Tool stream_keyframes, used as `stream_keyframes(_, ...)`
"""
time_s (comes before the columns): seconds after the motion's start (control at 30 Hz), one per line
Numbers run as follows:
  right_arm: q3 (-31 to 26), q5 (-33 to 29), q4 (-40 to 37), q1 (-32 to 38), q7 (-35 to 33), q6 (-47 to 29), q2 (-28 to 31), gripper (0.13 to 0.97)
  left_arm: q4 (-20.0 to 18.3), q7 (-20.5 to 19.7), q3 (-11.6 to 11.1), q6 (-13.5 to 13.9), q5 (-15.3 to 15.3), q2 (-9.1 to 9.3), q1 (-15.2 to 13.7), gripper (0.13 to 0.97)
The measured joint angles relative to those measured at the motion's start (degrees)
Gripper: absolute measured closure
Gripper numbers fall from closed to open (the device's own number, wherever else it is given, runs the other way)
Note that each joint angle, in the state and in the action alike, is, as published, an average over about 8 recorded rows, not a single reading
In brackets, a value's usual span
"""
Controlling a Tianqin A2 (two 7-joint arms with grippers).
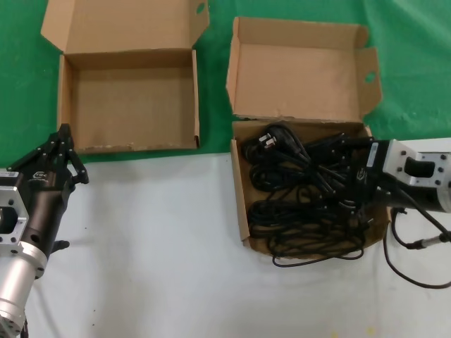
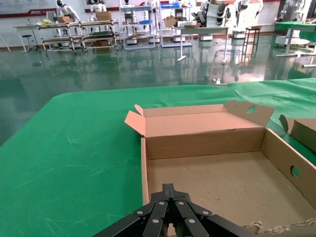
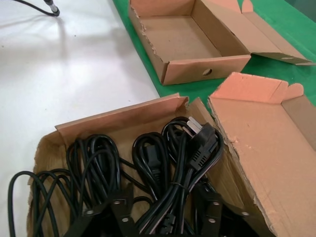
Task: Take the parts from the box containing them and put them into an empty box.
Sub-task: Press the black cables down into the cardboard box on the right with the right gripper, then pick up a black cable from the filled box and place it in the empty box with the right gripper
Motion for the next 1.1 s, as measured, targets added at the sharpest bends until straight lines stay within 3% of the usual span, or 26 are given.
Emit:
stream_keyframes(0.3, 1.04, -1.64, -0.64, 0.11, -0.73, -0.32, -1.45, 0.731, 0.00, 0.00, 0.00, 0.00, 0.00, 0.00, 0.00, 0.952)
stream_keyframes(0.43, 1.46, -2.12, -0.61, 0.03, -0.90, -0.52, -1.83, 0.731, 0.00, 0.00, 0.00, 0.00, 0.01, 0.00, 0.00, 0.952)
stream_keyframes(0.7, 2.33, -2.33, -0.26, -0.03, -1.26, -1.12, -2.16, 0.864, 0.00, 0.00, 0.00, 0.00, 0.01, 0.00, 0.00, 0.952)
stream_keyframes(1.1, 5.05, -0.91, 4.17, 0.64, -1.25, -2.36, -0.10, 0.912, 0.00, 0.00, 0.00, 0.00, 0.01, 0.00, 0.00, 0.952)
